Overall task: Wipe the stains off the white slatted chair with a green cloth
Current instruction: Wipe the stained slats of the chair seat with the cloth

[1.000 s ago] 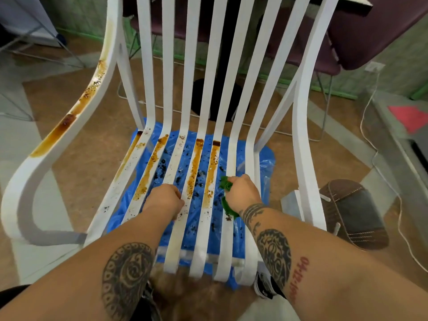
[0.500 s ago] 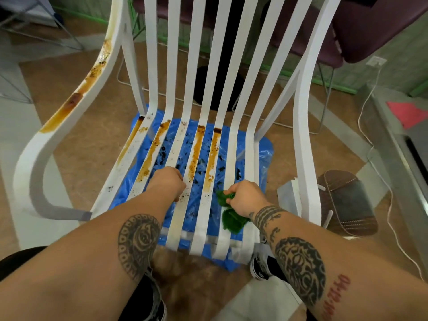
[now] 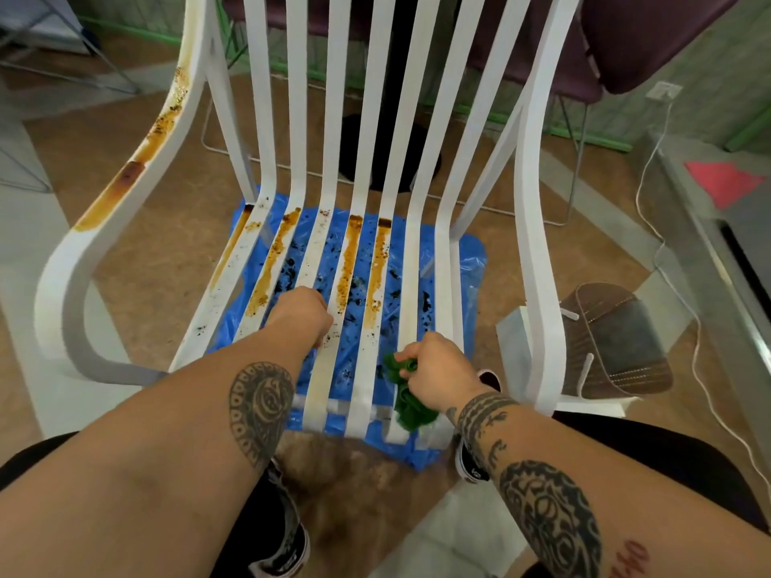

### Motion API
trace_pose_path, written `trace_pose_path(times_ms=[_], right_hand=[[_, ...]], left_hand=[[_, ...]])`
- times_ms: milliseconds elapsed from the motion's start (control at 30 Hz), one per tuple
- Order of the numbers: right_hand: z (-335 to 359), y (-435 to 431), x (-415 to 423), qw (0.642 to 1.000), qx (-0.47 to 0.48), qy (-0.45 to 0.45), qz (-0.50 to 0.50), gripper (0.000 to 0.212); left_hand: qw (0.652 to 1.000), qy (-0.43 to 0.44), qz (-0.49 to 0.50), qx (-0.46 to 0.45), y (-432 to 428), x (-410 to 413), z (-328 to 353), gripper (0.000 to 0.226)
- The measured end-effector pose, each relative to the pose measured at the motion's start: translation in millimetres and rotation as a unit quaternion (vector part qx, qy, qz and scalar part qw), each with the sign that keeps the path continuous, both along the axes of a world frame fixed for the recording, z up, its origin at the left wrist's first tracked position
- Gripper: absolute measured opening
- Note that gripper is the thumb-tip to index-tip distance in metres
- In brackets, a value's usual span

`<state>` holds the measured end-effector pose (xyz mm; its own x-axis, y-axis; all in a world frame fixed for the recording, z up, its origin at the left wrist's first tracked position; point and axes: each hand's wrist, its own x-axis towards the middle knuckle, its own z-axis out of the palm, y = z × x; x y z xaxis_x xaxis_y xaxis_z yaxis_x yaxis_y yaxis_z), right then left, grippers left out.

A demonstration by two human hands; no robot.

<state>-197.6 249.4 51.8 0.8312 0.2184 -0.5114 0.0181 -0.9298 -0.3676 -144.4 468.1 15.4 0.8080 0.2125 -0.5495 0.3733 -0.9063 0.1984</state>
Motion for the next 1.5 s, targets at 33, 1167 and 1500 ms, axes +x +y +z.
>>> trace_pose_path(times_ms=[33,1167,1500], right_hand=[[4.2,-1.8,-0.6,1.000,-0.008,0.012,0.025,0.032],[-50.2,7.0,160.8,0.987,0.025,-0.136,-0.076,0.030],[-60.9,19.1,273.2,0.971,0.008,-0.227,-0.078,0.036]], left_hand=[[1.000,0.003,-0.005,0.004,0.3,-0.2,0.3,0.021],[0.943,-0.263,0.117,-0.168,-34.1,88.4,-7.1,0.037],[0.918,-0.317,0.118,-0.204,-38.1,133.9,-10.9,0.036]])
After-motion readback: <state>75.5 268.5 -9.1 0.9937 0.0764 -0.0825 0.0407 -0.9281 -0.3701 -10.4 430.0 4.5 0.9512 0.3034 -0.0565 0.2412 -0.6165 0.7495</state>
